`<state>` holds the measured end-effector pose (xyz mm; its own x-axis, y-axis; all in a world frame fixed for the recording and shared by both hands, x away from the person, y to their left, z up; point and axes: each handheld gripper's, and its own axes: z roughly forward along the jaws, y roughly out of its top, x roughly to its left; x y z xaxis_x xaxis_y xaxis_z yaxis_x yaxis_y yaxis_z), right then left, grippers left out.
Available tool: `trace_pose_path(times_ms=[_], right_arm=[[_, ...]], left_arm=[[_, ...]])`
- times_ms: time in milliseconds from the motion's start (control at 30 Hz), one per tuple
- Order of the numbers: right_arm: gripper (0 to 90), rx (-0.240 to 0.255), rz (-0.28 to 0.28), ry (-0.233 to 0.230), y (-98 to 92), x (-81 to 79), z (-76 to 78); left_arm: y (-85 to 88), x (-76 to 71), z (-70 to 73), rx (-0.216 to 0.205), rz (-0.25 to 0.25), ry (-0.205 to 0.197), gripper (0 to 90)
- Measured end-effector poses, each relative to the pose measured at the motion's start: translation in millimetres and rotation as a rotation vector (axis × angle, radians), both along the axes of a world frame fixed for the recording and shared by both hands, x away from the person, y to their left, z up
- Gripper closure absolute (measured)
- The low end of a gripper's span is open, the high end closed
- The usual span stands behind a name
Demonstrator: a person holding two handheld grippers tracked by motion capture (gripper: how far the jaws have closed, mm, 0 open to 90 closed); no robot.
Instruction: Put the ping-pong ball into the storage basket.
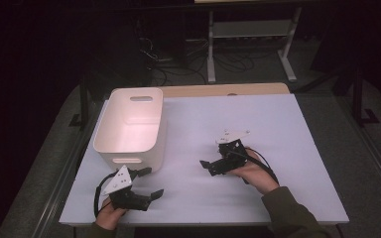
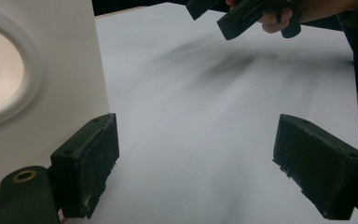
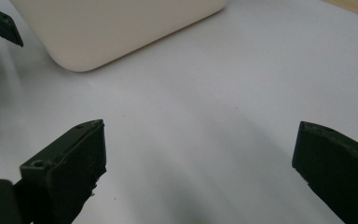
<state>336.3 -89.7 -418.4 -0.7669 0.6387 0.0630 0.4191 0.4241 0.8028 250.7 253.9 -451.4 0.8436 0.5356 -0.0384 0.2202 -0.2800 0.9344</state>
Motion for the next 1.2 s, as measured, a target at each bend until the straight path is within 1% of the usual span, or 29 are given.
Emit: trace_pose_path(times_ms=[67, 400, 533, 633, 800, 867, 967, 1067, 1200], right_arm=[[1.9, 0.001, -0.007, 0.004, -2.2, -1.6, -1.7], [1.2, 0.006, -0.031, -0.005, -15.7, -9.6, -6.1], [1.2, 0.015, -0.047, -0.009, -22.6, -13.0, -7.2], [1.2, 0.027, -0.05, -0.004, -27.1, -15.4, -8.5], [1.2, 0.042, -0.058, -0.01, -33.1, -19.6, -10.1], [1.2, 0.046, -0.059, -0.009, -34.9, -22.2, -11.2], [1.2, 0.044, -0.062, -0.015, -38.3, -27.3, -11.3], [1.2, 0.055, -0.066, -0.022, -43.0, -32.5, -10.8], [1.2, 0.069, -0.074, -0.035, -50.7, -37.2, -10.5]], left_arm=[[0.0, 0.0, 0.0, 0.0, 0.0, 0.0, 14.0], [0.0, -0.2, 0.0, 0.001, 0.0, -0.002, 14.1], [-0.3, -0.1, -0.1, 0.0, 0.001, -0.002, 14.1], [-0.4, 0.1, 0.0, 0.003, -0.001, -0.001, 14.1], [-0.4, 0.3, -0.1, 0.001, 0.001, 0.0, 14.1], [-0.6, -0.5, -0.1, 0.003, 0.001, -0.006, 14.1], [-0.9, -0.8, -0.1, 0.009, -0.001, -0.009, 14.1], [-0.7, -1.2, -0.1, 0.007, -0.001, -0.016, 14.1], [-1.2, -1.1, -0.1, 0.011, 0.0, -0.013, 14.1]])
